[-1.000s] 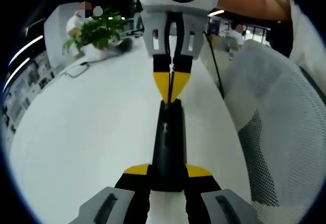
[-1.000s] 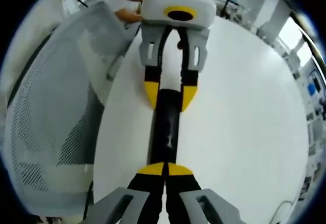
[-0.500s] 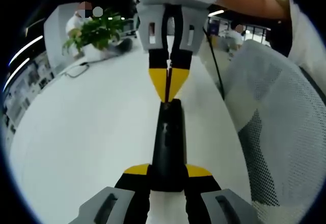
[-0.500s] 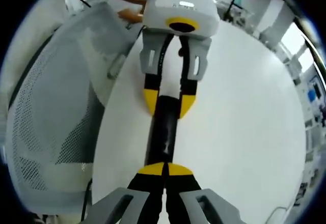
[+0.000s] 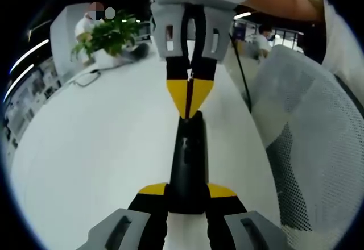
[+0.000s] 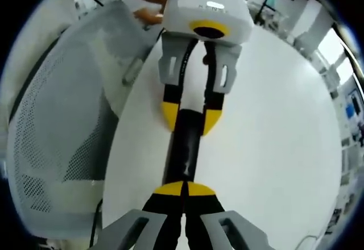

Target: Press the specified remote control buttons in sequence, fully releasing each button before pressing the next.

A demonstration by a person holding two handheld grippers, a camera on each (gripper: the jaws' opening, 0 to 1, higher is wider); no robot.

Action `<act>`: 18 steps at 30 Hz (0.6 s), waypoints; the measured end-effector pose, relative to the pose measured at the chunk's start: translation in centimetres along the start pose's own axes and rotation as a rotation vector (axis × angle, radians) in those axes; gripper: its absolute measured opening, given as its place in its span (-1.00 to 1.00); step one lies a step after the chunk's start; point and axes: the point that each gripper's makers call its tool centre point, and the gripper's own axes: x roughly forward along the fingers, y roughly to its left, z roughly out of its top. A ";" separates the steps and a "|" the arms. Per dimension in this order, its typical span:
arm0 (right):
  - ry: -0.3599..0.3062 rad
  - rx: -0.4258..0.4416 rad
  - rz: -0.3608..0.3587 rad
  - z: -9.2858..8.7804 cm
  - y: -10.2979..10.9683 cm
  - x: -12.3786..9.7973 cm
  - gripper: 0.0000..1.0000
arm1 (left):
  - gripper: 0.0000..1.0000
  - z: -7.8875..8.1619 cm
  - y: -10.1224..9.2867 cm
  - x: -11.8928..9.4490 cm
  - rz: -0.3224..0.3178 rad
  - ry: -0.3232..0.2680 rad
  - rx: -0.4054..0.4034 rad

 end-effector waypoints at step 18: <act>0.025 0.000 0.024 -0.6 0.4 1.4 -1.00 | -0.52 0.1 0.0 0.0 0.001 -0.003 -0.001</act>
